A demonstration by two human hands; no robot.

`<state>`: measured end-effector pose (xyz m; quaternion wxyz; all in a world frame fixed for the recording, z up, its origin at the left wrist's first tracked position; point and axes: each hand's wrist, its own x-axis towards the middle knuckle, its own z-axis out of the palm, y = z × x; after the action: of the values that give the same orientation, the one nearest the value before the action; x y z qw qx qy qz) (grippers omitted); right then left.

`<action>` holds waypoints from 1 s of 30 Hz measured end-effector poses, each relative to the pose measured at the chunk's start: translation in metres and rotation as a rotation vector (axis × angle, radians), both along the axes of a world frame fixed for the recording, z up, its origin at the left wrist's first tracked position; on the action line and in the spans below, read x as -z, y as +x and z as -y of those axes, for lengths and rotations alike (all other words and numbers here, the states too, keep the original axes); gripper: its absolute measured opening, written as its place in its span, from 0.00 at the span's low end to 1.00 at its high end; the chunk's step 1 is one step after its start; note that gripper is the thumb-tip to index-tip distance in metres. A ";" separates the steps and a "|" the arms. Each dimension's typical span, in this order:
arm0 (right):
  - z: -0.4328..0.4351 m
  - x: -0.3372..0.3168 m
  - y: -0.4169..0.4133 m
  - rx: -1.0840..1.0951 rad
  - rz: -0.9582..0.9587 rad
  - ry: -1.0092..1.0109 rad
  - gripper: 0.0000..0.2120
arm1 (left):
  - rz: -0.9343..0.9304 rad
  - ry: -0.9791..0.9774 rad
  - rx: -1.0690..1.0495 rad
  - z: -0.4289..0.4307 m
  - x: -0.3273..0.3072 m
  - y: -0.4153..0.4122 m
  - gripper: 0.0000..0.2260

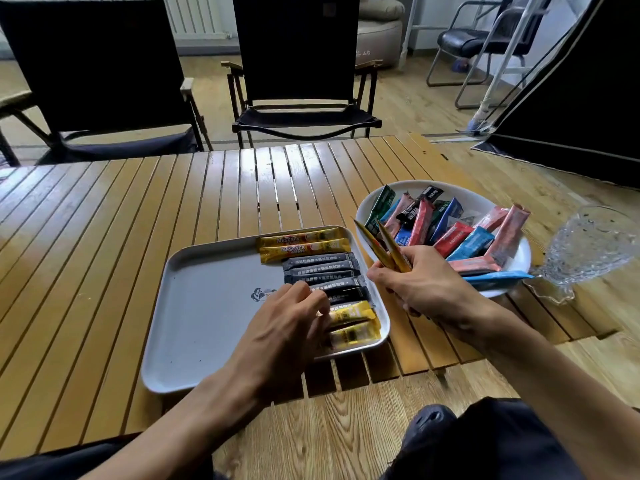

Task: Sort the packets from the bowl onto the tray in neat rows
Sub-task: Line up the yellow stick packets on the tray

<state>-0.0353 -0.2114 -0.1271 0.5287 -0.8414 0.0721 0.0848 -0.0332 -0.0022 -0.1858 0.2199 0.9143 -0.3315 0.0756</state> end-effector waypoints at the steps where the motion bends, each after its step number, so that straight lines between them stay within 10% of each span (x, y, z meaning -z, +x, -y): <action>1: 0.000 0.000 0.000 -0.001 0.001 0.004 0.07 | -0.010 -0.007 0.012 0.000 0.000 0.000 0.08; 23: -0.002 0.000 0.002 -0.098 0.007 0.112 0.12 | -0.156 -0.233 -0.092 -0.012 -0.024 0.002 0.08; 30: -0.016 -0.002 0.002 -0.348 -0.056 -0.021 0.12 | -0.856 -0.786 -0.275 -0.016 -0.053 0.017 0.12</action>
<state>-0.0337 -0.1956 -0.1253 0.4949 -0.8441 -0.0591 0.1977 -0.0167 0.0138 -0.1329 0.6442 0.7480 -0.0393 -0.1547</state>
